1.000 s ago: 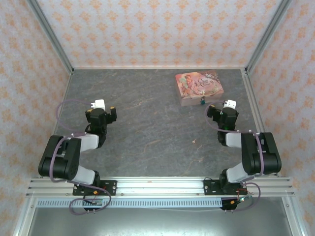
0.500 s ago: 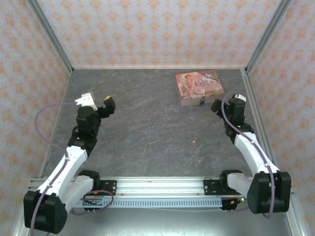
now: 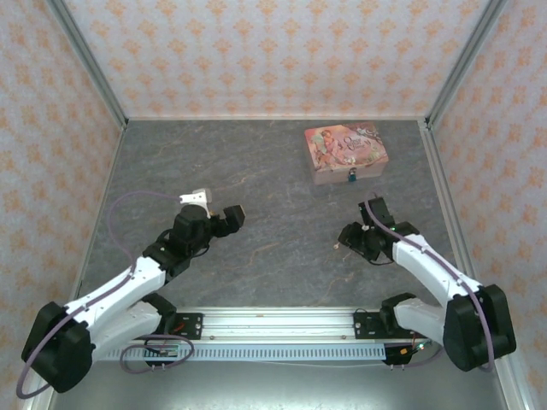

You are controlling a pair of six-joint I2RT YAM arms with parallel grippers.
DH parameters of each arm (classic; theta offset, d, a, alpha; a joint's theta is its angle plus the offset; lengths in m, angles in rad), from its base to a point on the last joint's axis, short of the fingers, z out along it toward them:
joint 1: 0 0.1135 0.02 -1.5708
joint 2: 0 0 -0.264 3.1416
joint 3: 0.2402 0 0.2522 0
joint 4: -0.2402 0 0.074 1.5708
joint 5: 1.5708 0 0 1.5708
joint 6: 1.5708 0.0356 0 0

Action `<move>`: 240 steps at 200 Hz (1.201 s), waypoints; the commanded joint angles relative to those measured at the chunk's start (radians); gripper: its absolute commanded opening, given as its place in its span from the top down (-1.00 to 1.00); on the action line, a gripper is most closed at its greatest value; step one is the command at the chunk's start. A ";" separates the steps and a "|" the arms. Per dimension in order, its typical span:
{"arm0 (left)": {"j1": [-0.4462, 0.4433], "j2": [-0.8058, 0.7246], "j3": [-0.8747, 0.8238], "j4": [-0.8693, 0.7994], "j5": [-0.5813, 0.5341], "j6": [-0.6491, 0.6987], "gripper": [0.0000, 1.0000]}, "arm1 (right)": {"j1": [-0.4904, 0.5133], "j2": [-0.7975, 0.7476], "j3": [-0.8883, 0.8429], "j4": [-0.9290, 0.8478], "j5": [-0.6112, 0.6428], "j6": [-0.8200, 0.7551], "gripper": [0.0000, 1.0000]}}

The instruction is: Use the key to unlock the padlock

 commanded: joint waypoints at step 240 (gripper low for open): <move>-0.076 0.175 0.096 0.063 -0.021 -0.012 -1.00 | 0.156 0.218 0.113 0.088 0.123 0.122 0.31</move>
